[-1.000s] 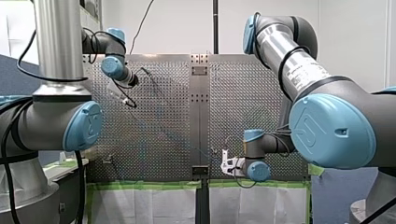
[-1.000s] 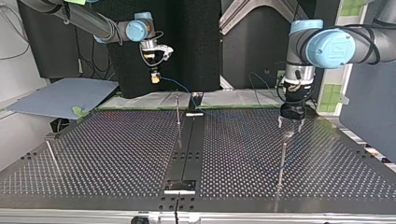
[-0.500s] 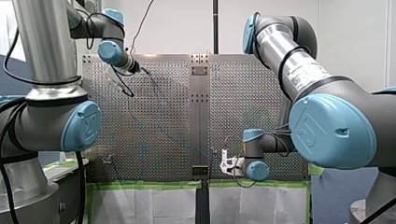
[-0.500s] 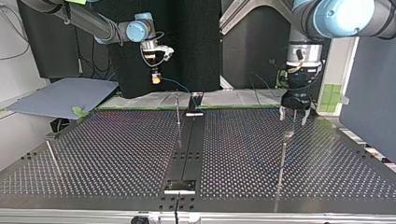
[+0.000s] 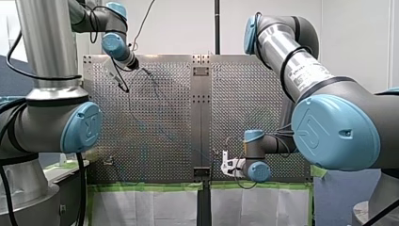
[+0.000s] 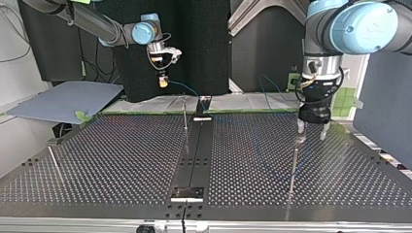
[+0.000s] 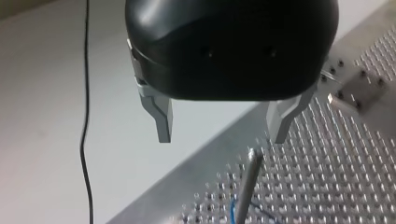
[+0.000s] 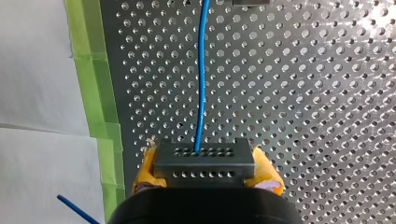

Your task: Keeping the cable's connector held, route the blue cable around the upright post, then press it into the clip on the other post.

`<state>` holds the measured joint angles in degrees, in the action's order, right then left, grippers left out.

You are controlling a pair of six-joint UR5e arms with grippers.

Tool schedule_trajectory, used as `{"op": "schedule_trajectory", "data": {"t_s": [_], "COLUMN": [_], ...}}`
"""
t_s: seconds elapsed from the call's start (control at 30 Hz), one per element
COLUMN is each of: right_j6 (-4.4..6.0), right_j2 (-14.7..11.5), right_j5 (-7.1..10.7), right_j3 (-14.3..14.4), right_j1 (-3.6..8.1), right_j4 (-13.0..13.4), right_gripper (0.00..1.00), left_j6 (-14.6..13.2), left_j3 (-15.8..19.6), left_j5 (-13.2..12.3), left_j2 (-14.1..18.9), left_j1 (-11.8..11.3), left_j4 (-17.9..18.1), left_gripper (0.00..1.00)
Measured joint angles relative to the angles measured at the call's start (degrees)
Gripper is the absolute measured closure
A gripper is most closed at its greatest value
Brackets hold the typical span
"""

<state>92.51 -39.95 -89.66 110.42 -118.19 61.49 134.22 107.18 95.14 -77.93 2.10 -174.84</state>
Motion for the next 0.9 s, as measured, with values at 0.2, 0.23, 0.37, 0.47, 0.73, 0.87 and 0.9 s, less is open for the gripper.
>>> {"op": "schedule_trajectory", "data": {"t_s": [0.2,0.23,0.37,0.47,0.73,0.87,0.9], "right_j6": [-0.10,-0.10,-0.11,-0.11,-0.08,0.00,0.02], "right_j2": [0.0,0.0,0.0,0.0,0.0,0.0,0.0], "right_j5": [0.00,0.00,0.00,-0.01,0.00,0.00,0.00], "right_j3": [0.0,0.0,0.0,0.0,0.0,0.0,0.0], "right_j1": [-0.03,-0.05,-0.05,-0.05,-0.06,-0.06,-0.06], "right_j4": [-0.1,-0.1,-0.1,-0.1,0.1,0.2,0.2], "right_gripper": [1.00,1.00,1.00,1.00,1.00,1.00,1.00], "left_j6": [-3.0,-3.7,-5.8,-7.6,-12.0,-14.4,-14.9], "left_j3": [-3.1,-3.7,-5.8,-7.6,-12.0,-14.4,-14.9], "left_j5": [2.8,3.1,3.5,3.5,2.1,2.4,2.5], "left_j2": [0.2,0.3,0.5,0.4,-2.1,-4.3,-4.6], "left_j1": [0.7,0.9,1.4,1.7,2.6,3.3,3.4], "left_j4": [-3.0,-3.7,-5.8,-7.5,-12.0,-14.4,-14.9], "left_gripper": [0.00,0.00,0.00,0.00,0.00,0.00,0.00]}}
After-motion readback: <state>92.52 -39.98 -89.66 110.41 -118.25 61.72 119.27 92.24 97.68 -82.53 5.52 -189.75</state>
